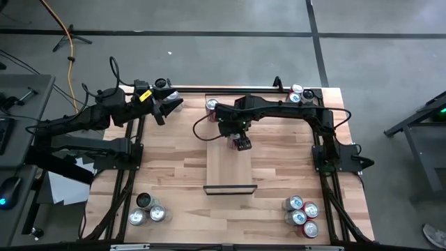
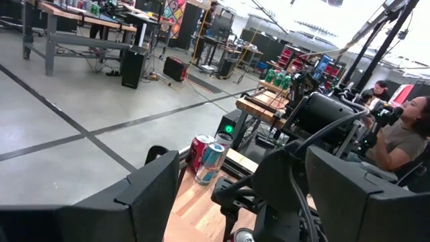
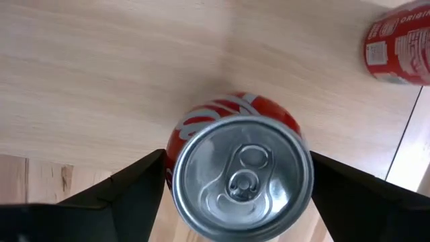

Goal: Place canned beverage on shelf
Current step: Put the red soda can on the shelf aligned with the other red soda can

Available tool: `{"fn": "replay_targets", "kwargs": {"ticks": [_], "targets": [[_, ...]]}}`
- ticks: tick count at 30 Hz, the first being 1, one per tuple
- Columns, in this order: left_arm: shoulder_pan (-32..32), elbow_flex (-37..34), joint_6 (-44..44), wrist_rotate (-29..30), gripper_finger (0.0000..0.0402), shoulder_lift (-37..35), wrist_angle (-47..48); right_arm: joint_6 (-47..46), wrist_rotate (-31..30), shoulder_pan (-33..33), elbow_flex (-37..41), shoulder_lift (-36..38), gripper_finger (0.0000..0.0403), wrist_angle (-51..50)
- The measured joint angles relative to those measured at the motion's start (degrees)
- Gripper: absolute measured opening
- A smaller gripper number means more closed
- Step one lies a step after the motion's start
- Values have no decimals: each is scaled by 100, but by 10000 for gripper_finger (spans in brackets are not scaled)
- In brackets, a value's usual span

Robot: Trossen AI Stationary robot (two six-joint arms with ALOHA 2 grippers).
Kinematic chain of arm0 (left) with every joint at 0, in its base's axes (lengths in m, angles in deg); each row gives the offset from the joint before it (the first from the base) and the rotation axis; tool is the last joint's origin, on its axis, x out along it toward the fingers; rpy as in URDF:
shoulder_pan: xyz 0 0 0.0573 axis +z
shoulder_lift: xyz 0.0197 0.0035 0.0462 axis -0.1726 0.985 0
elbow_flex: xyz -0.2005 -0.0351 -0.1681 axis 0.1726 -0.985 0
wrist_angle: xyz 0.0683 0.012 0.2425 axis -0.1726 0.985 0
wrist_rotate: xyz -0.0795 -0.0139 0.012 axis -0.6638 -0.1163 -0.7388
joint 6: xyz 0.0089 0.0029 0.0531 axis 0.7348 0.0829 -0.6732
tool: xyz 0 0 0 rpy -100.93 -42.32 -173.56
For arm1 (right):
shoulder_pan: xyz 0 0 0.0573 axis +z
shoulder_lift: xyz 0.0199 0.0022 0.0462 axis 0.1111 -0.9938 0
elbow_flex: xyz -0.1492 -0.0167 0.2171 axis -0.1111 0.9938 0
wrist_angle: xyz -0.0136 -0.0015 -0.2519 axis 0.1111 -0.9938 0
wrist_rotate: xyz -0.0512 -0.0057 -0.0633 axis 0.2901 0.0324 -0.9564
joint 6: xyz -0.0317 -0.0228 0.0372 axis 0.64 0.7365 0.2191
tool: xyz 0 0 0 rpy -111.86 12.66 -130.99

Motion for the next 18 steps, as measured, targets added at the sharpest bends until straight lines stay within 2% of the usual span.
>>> {"fn": "replay_targets", "kwargs": {"ticks": [18], "targets": [[2, 0, 0, 1, 270, 0, 0, -64, -22, 0, 0, 0, 328, 306]]}}
